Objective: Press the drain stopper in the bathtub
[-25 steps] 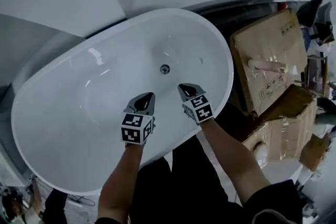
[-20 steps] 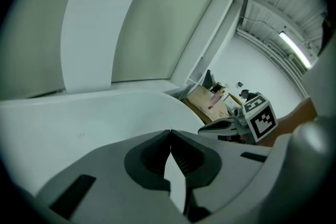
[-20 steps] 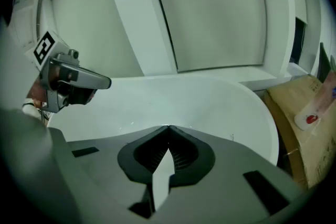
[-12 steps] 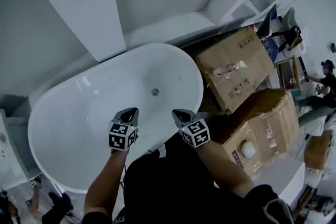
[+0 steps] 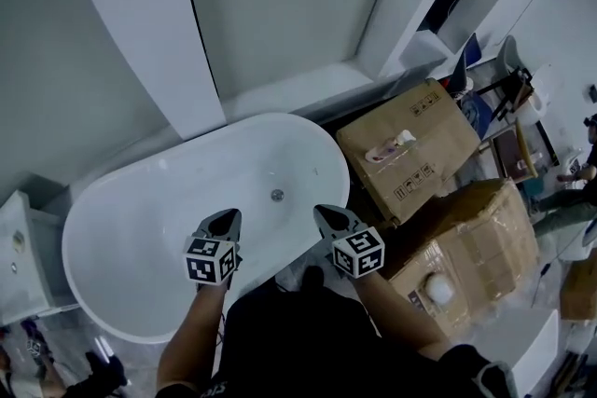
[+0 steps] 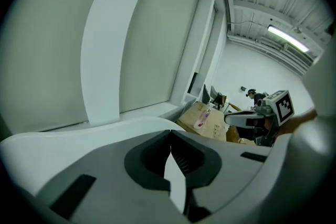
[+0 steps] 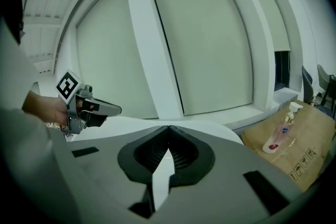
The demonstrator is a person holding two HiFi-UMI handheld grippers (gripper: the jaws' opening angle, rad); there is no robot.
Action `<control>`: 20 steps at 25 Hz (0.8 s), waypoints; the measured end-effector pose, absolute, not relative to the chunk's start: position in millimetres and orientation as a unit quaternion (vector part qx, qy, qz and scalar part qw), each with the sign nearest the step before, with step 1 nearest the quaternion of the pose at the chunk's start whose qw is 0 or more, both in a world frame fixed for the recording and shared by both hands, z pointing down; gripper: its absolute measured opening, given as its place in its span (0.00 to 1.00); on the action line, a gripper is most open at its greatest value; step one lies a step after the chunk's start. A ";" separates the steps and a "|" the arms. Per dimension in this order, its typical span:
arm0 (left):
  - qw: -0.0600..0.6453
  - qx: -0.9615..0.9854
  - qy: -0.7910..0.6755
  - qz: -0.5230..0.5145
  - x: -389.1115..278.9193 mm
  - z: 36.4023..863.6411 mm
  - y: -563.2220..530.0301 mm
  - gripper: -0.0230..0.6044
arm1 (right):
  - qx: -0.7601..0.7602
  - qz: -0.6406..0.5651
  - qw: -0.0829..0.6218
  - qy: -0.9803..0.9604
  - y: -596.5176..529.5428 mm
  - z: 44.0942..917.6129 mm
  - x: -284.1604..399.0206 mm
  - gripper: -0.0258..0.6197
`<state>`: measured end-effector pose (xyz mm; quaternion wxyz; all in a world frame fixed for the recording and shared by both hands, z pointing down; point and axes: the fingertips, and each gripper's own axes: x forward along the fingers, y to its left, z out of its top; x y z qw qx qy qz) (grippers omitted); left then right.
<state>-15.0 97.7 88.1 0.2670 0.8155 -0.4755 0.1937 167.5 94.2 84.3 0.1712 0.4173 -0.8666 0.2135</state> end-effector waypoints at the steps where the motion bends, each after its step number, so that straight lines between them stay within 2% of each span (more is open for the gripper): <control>1: 0.263 0.816 -0.480 0.188 -6.1 79.5 99.2 0.06 | 0.418 0.208 0.160 -0.870 96.5 74.1 176.9 0.06; 10: 0.187 0.831 -0.497 0.164 89.1 -3.5 111.7 0.06 | 0.412 0.187 0.083 -0.888 121.1 13.6 267.7 0.06; 15: 0.158 0.838 -0.499 0.153 115.8 -33.9 121.8 0.06 | 0.393 0.159 0.063 -0.904 130.5 -18.5 283.5 0.06; 20: 0.145 0.841 -0.502 0.143 115.1 -47.5 130.1 0.06 | 0.388 0.132 0.046 -0.911 140.6 -47.4 284.1 0.06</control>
